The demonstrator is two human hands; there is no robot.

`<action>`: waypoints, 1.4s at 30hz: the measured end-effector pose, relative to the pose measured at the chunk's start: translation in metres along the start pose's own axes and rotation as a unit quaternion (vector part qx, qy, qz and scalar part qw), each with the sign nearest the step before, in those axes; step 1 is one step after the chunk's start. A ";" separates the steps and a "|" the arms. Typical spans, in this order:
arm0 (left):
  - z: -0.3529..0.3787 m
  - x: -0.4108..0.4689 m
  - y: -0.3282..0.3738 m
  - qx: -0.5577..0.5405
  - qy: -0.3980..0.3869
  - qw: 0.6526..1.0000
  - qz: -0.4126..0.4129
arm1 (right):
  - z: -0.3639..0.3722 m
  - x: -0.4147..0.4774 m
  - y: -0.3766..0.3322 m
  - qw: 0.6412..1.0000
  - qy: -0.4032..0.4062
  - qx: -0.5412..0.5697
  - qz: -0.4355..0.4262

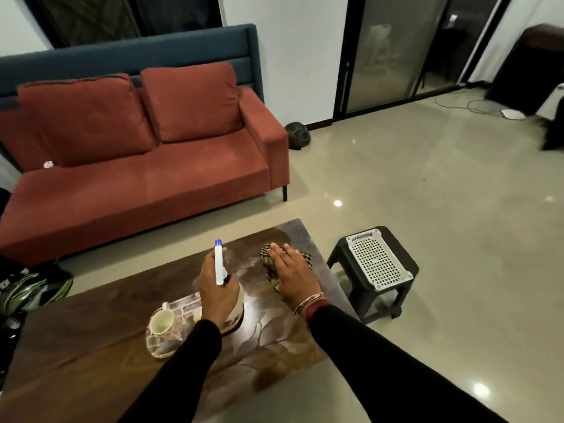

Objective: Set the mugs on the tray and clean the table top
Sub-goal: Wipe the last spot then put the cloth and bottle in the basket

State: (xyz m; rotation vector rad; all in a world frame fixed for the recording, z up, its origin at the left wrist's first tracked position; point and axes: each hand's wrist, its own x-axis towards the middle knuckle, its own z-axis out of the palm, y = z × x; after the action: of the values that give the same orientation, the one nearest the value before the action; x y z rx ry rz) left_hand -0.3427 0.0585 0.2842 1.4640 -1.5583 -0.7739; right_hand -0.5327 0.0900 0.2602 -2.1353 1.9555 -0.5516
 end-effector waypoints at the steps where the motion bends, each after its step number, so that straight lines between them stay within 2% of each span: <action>1: 0.019 0.000 0.007 0.001 -0.013 1.000 0.010 | -0.007 -0.006 0.017 1.000 0.004 0.008 0.014; 5: 0.091 0.001 0.032 -0.022 -0.074 0.996 0.039 | -0.030 -0.024 0.084 0.997 0.028 0.021 0.069; 13: 0.237 0.006 0.077 -0.063 -0.144 0.987 0.043 | -0.060 -0.048 0.221 0.984 0.029 0.007 0.175; 19: 0.321 0.022 0.105 -0.066 -0.207 0.975 0.036 | -0.071 -0.055 0.295 0.973 0.026 0.014 0.230; 25: 0.396 0.035 0.125 -0.070 -0.204 0.976 0.034 | -0.067 -0.054 0.357 0.973 -0.001 0.026 0.227; 32: 0.481 0.031 0.131 -0.034 -0.164 0.986 -0.018 | -0.053 -0.048 0.441 0.980 -0.050 0.061 0.185; 36: 0.528 0.037 0.119 -0.024 -0.146 0.988 -0.041 | -0.025 -0.044 0.493 0.978 -0.092 0.062 0.177; 42: 0.589 0.061 0.068 -0.030 -0.136 0.989 -0.052 | 0.053 -0.024 0.553 0.981 -0.141 0.065 0.117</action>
State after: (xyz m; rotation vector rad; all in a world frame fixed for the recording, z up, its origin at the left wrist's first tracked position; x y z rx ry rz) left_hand -0.8925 -0.0561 0.0855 1.4504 -1.6522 -1.1114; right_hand -1.0195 0.0476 -0.0047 -1.7631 1.9172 -0.3043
